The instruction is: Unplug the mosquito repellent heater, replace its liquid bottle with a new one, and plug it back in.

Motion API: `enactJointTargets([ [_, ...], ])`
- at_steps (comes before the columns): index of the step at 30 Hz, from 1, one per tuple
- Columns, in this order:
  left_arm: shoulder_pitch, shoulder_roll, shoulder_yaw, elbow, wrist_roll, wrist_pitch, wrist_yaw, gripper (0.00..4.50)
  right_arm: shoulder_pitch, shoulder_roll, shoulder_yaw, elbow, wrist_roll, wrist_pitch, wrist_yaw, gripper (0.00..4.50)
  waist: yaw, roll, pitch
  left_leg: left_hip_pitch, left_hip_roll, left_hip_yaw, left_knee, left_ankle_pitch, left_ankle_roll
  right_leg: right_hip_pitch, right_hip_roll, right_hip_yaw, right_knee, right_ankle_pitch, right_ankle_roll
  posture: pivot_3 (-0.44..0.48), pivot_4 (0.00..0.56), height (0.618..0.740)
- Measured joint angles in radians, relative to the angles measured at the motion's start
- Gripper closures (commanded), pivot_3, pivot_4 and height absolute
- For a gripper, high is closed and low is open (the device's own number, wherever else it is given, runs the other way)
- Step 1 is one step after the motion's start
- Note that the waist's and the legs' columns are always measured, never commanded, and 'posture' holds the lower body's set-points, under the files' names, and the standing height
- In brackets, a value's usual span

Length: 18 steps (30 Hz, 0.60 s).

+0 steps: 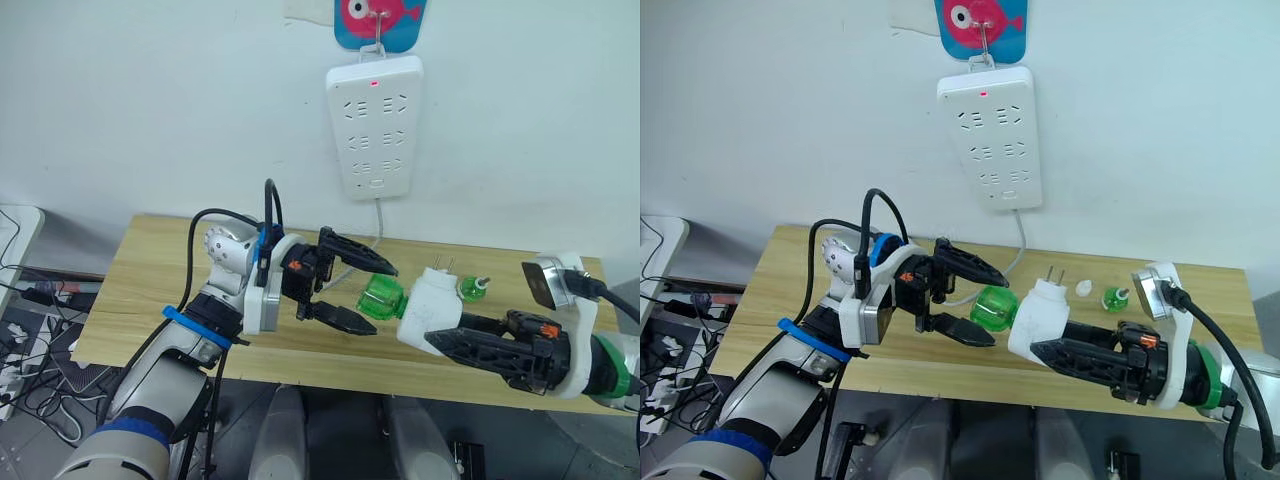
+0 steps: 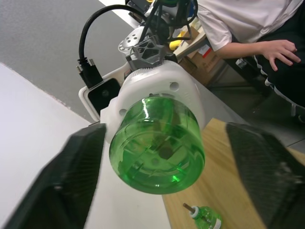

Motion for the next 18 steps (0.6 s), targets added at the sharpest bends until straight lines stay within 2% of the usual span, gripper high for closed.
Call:
enactJointTargets([
  [3, -0.004, 0.002, -0.001, 0.0, -0.009, 0.0, 0.0, 2.18, -0.002, 0.0, 0.011, 0.0, 0.0, 0.001, -0.001, 1.52, 0.0, 0.0, 0.0, 0.0, 0.0, 0.0, 0.0, 0.0, 0.0, 0.0, 0.0, 0.0, 0.0, 0.0, 0.0, 0.054, 0.348, 0.74],
  [12, -0.001, -0.001, 0.008, -0.002, -0.009, 0.036, 0.0, 2.23, -0.021, 0.0, 0.011, 0.01, 0.0, 0.007, -0.002, 1.52, -0.001, 0.0, 0.0, 0.0, 0.0, 0.0, 0.0, 0.0, 0.0, 0.0, 0.0, 0.0, 0.0, 0.0, 0.0, 0.05, 0.348, 0.74],
  [15, 0.041, 0.008, 0.038, -0.061, 0.006, 0.209, 0.033, 2.23, -0.036, 0.0, 0.011, 0.016, 0.0, 0.012, -0.008, 1.52, -0.004, 0.0, 0.0, 0.0, 0.0, 0.0, 0.0, 0.0, 0.0, 0.0, 0.0, 0.0, 0.0, 0.0, 0.0, 0.05, 0.348, 0.74],
  [18, 0.091, 0.053, 0.048, -0.167, 0.026, 0.461, 0.127, 2.23, -0.05, -0.001, 0.01, 0.028, 0.0, 0.014, -0.02, 1.52, -0.008, 0.0, 0.0, 0.0, 0.0, -0.001, 0.0, 0.0, 0.0, 0.0, 0.0, -0.001, 0.001, 0.0, 0.0, 0.05, 0.348, 0.74],
])
